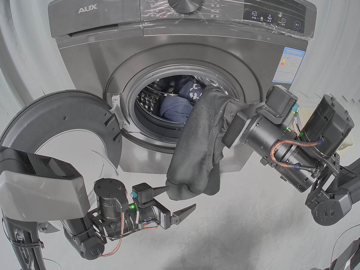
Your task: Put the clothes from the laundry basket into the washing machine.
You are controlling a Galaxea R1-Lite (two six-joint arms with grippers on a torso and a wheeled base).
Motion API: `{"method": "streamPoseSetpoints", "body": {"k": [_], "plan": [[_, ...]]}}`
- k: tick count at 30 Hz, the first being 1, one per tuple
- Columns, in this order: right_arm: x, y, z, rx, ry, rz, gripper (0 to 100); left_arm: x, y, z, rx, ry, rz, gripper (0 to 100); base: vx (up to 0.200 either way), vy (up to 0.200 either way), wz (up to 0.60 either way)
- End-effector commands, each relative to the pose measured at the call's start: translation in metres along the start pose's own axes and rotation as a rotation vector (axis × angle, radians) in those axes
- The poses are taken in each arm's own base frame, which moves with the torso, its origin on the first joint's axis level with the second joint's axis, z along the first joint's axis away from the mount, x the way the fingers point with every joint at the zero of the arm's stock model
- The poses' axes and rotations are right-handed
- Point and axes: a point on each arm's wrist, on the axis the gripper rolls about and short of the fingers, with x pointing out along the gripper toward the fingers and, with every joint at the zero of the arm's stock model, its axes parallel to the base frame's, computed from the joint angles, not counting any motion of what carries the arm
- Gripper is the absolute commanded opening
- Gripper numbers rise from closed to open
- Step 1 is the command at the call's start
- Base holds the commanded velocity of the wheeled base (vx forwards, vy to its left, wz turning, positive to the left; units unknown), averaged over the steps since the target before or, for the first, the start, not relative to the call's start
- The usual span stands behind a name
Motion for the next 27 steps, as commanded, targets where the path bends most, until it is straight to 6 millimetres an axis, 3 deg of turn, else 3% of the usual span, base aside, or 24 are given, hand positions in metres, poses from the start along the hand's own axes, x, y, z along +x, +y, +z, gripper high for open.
{"method": "streamPoseSetpoints", "body": {"k": [1,4,7,18,27], "plan": [[0.001,0.0,-0.002,0.0,0.003,0.0,0,0.015,0.004,-0.007,-0.001,0.003,0.001,100,0.0,0.0,0.0],[0.001,0.0,-0.002,0.0,0.006,-0.001,0,0.017,0.005,-0.007,-0.002,0.0,0.0,100,0.0,0.0,0.0],[0.003,0.001,-0.007,0.001,0.017,0.001,0,0.033,0.008,-0.009,0.01,-0.025,-0.005,100,0.0,0.0,0.0],[0.006,0.001,-0.011,0.001,0.023,0.0,0,0.05,0.0,-0.008,0.019,-0.052,-0.031,100,0.0,0.0,0.0],[0.004,0.002,-0.01,0.002,0.022,0.003,0,0.071,0.023,-0.011,0.037,-0.105,0.121,100,0.0,0.0,0.0]]}}
